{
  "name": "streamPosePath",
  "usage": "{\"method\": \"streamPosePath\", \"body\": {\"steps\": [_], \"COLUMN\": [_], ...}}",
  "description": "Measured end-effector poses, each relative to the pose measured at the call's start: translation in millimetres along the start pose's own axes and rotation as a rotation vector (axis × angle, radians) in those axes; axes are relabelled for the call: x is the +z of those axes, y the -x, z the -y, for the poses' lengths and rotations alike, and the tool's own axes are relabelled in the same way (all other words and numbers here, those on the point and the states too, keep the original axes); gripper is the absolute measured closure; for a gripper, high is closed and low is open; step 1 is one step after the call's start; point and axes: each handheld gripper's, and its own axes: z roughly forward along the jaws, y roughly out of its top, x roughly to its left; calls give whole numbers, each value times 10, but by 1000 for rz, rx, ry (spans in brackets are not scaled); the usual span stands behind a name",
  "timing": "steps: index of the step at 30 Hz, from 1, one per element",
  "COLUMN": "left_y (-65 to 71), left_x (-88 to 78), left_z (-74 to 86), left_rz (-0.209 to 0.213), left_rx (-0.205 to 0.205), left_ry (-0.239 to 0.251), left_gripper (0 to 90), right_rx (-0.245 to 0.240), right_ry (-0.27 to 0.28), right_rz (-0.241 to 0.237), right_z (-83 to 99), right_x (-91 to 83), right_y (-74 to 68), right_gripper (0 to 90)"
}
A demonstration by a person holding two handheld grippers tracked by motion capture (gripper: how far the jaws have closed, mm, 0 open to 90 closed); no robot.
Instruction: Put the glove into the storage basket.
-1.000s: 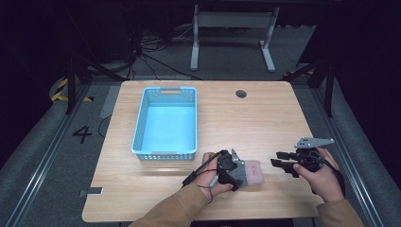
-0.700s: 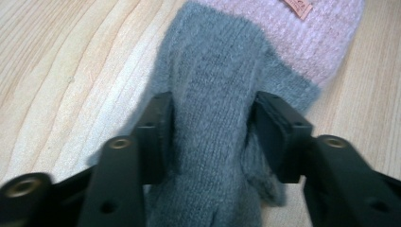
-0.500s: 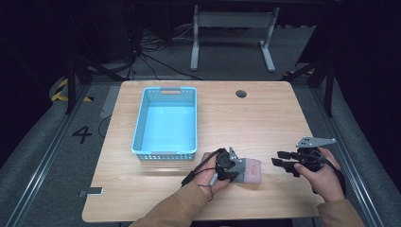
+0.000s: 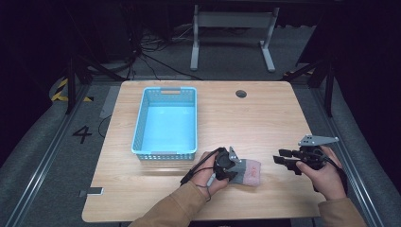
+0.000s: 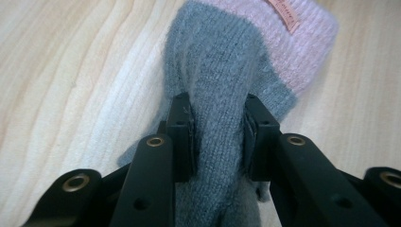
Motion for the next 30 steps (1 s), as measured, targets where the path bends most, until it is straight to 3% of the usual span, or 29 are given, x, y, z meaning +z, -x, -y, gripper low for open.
{"method": "streamPosePath", "body": {"steps": [8,15,30], "left_y": [-53,-161,-389], "left_x": [-217,-408,-809], "left_z": [-77,-105,-56], "left_rz": [-1,-4,-76], "left_rx": [25,13,-4], "left_ry": [26,60,104], "left_gripper": [691,688,687], "right_rx": [9,12,2], "right_ry": [12,4,1], "right_rz": [3,1,-19], "right_z": [-19,-29,-111], "right_x": [-14,11,111], "right_y": [27,49,63], "right_gripper": [576,575,575]}}
